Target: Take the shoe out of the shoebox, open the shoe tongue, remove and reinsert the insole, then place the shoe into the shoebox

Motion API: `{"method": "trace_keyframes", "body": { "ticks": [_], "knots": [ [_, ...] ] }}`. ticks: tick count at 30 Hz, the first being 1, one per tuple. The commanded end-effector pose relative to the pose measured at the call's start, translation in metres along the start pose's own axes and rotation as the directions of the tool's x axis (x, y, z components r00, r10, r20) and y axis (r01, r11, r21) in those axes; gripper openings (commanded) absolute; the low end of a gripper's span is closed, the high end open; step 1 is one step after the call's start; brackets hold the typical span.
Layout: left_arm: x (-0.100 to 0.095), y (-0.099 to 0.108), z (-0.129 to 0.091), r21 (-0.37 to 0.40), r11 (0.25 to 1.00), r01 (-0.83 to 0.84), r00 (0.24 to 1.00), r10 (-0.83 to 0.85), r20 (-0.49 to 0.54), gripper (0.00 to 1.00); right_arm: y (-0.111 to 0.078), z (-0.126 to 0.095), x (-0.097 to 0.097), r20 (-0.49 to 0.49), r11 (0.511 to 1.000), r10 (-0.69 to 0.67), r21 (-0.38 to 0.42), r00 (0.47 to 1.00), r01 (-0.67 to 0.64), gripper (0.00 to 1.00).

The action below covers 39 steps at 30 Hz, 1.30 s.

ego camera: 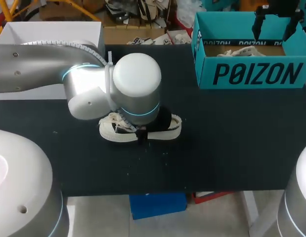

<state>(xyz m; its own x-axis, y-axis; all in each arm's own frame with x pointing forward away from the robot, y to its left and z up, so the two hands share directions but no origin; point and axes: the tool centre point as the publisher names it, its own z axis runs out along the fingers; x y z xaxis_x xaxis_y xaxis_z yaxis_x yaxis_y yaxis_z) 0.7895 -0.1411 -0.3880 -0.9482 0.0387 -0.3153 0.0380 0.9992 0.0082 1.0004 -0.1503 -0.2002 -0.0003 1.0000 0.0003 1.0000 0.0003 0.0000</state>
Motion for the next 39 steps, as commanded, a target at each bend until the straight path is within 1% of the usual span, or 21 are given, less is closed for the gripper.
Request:
{"method": "trace_keyframes", "body": {
  "ticks": [1,5,6,7,8,9,10,13,21,24,25,27,30,31,33,35,36,37,39],
  "knots": [
    [0.003,-0.009,0.013,-0.007,1.000,-0.003,1.000,0.003,0.002,0.00,0.000,0.000,0.000,0.000,1.000,0.000,0.000,1.000,0.000,1.00],
    [0.003,-0.011,0.017,-0.006,1.000,-0.004,1.000,0.004,-0.001,0.00,0.000,0.000,0.000,0.000,1.000,0.000,0.000,1.000,0.000,1.00],
    [0.003,-0.011,0.018,-0.007,1.000,-0.004,1.000,0.004,-0.003,0.05,0.000,0.000,0.000,0.000,1.000,0.000,0.000,1.000,0.000,1.00],
    [0.003,-0.011,0.018,-0.008,1.000,-0.004,1.000,0.004,-0.005,0.36,0.000,0.000,0.000,0.000,1.000,0.000,0.000,1.000,0.000,1.00],
    [0.002,-0.011,0.018,-0.008,1.000,-0.005,1.000,0.005,-0.006,0.48,0.000,0.000,0.000,0.000,1.000,0.000,0.000,1.000,0.000,1.00],
    [0.001,-0.010,0.016,-0.009,1.000,-0.006,1.000,0.006,-0.009,0.81,0.000,0.000,0.000,0.000,1.000,0.000,0.000,1.000,0.000,1.00],
    [0.000,-0.009,0.014,-0.011,1.000,-0.007,1.000,0.007,-0.013,1.00,0.000,0.000,0.000,0.000,1.000,0.000,0.000,1.000,0.000,1.00],
    [-0.003,-0.005,0.001,-0.001,1.000,-0.011,1.000,0.011,-0.025,1.00,0.000,0.000,0.000,0.000,1.000,0.000,0.000,1.000,0.000,1.00],
    [-0.015,0.005,-0.063,0.092,0.995,0.041,0.996,-0.033,-0.080,1.00,0.000,0.000,0.000,0.000,1.000,0.000,0.000,1.000,0.000,1.00],
    [-0.020,0.012,-0.081,0.122,0.989,0.080,0.992,-0.067,-0.103,1.00,0.000,0.000,0.000,0.000,1.000,0.000,0.000,1.000,0.000,1.00],
    [-0.023,0.016,-0.090,0.147,0.983,0.109,0.987,-0.089,-0.133,1.00,0.000,0.000,0.000,0.000,1.000,0.000,0.000,1.000,0.000,1.00],
    [-0.026,0.022,-0.101,0.178,0.975,0.132,0.983,-0.106,-0.148,1.00,0.000,0.000,0.000,0.000,1.000,0.000,0.000,1.000,0.000,1.00],
    [-0.031,0.033,-0.115,0.247,0.951,0.187,0.970,-0.138,-0.202,1.00,0.000,0.000,0.000,0.000,1.000,0.000,0.000,1.000,0.000,1.00],
    [-0.032,0.037,-0.119,0.285,0.936,0.204,0.964,-0.141,-0.227,1.00,0.000,0.000,0.000,0.000,1.000,0.000,0.000,1.000,0.000,1.00],
    [-0.034,0.045,-0.125,0.333,0.918,0.214,0.960,-0.135,-0.243,1.00,0.000,0.000,0.000,0.000,1.000,0.000,0.000,1.000,0.000,1.00],
    [-0.035,0.053,-0.132,0.387,0.894,0.224,0.952,-0.116,-0.283,1.00,0.000,0.000,0.000,0.000,1.000,0.000,0.000,1.000,0.000,1.00],
    [-0.036,0.058,-0.133,0.409,0.886,0.220,0.955,-0.109,-0.276,1.00,0.000,0.000,0.000,0.000,1.000,0.000,0.000,1.000,0.000,1.00],
    [-0.036,0.063,-0.135,0.436,0.872,0.225,0.950,-0.097,-0.297,1.00,0.000,0.000,0.000,0.000,1.000,0.000,0.000,1.000,0.000,1.00],
    [-0.037,0.072,-0.138,0.465,0.859,0.215,0.954,-0.083,-0.288,1.00,0.000,0.000,0.000,0.000,1.000,0.000,0.000,1.000,0.000,1.00]
  ]
}}
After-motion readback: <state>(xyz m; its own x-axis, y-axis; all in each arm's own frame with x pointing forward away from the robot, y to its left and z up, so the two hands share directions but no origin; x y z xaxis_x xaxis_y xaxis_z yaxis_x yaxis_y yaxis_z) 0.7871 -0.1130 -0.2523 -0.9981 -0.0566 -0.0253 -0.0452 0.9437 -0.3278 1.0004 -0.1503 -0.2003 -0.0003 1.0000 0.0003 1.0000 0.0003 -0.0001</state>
